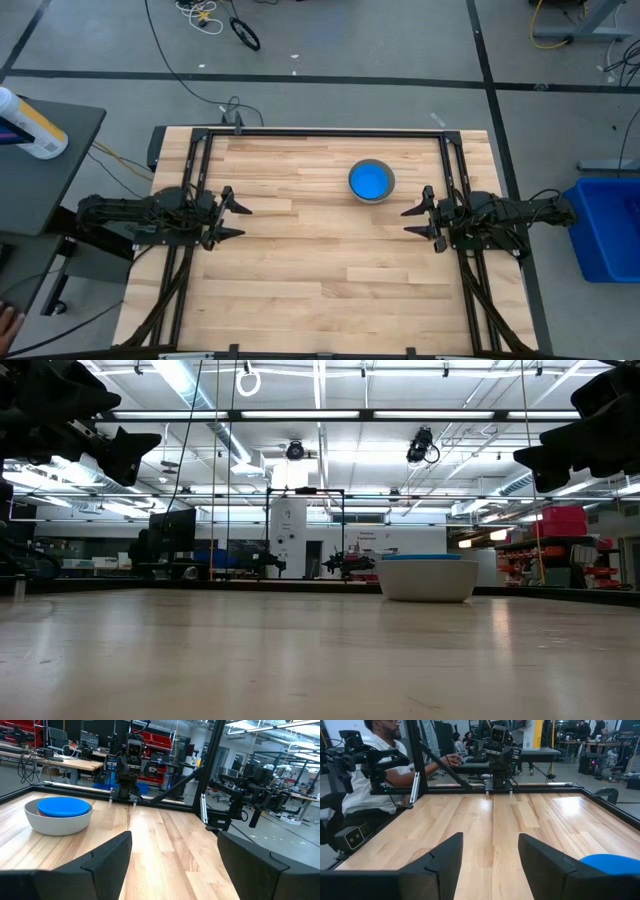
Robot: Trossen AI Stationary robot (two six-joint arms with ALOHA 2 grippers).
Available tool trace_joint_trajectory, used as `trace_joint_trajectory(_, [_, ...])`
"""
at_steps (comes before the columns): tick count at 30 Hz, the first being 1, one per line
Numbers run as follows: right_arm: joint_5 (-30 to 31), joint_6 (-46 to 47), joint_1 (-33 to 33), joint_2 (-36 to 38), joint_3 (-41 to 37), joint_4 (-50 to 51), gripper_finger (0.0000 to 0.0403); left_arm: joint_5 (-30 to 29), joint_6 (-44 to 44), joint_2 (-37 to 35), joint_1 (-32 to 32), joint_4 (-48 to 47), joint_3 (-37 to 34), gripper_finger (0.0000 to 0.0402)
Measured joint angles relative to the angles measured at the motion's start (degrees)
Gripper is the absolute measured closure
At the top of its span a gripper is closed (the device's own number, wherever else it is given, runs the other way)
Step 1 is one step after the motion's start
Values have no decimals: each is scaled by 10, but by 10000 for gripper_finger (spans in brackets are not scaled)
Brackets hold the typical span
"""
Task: Nest bowls inside each other
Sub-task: Return to Home Position
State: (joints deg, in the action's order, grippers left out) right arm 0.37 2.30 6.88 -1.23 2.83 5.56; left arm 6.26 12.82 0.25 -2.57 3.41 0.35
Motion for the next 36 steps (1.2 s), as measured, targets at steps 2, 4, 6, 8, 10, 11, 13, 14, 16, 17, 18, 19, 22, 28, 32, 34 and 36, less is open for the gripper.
trace_joint_trajectory(2, [0, 0, 0, 0, 0, 0, 197, 0, 0, 0, 0, 0, 0, 97])
trace_joint_trajectory(4, [0, 0, 0, 0, 0, 0, 194, 0, 0, 0, 0, 0, 0, 97])
trace_joint_trajectory(6, [0, 0, 0, 0, 0, 0, 191, 0, 0, 0, 0, 0, 0, 97])
trace_joint_trajectory(8, [0, 0, 0, 0, 0, 0, 188, 0, 0, 0, 0, 0, 0, 97])
trace_joint_trajectory(10, [0, 0, 0, 0, 0, 0, 185, 0, 0, 0, 0, 0, 0, 97])
trace_joint_trajectory(11, [0, 0, 0, 0, 0, 0, 184, 0, 0, 0, 0, 0, 0, 97])
trace_joint_trajectory(13, [0, 0, 0, 0, 0, 0, 182, 0, 0, 0, 0, 0, 0, 97])
trace_joint_trajectory(14, [0, 0, 0, 0, 0, 0, 181, 0, 0, 0, 0, 0, 0, 97])
trace_joint_trajectory(16, [0, 0, 0, 0, 0, 0, 180, 0, 0, 0, 0, 0, 0, 97])
trace_joint_trajectory(17, [0, 0, 0, 0, 0, 0, 180, 0, 0, 0, 0, 0, 0, 97])
trace_joint_trajectory(18, [0, 0, 0, 0, 0, 0, 181, 0, 0, 0, 0, 0, 0, 97])
trace_joint_trajectory(19, [0, 0, 0, 0, 0, 0, 182, 0, 0, 0, 0, 0, 0, 97])
trace_joint_trajectory(22, [0, 0, 0, 0, 0, 0, 187, 0, 0, 0, 0, 0, 0, 97])
trace_joint_trajectory(28, [0, 0, 0, 0, 0, 0, 200, 0, 0, 0, 0, 0, 0, 97])
trace_joint_trajectory(32, [0, 0, 0, 0, 0, 0, 208, 0, 0, 0, 0, 0, 0, 97])
trace_joint_trajectory(34, [0, 0, 0, 0, 0, 0, 211, 0, 0, 0, 0, 0, 0, 97])
trace_joint_trajectory(36, [0, 0, 0, 0, 0, 0, 213, 0, 0, 0, 0, 0, 0, 97])
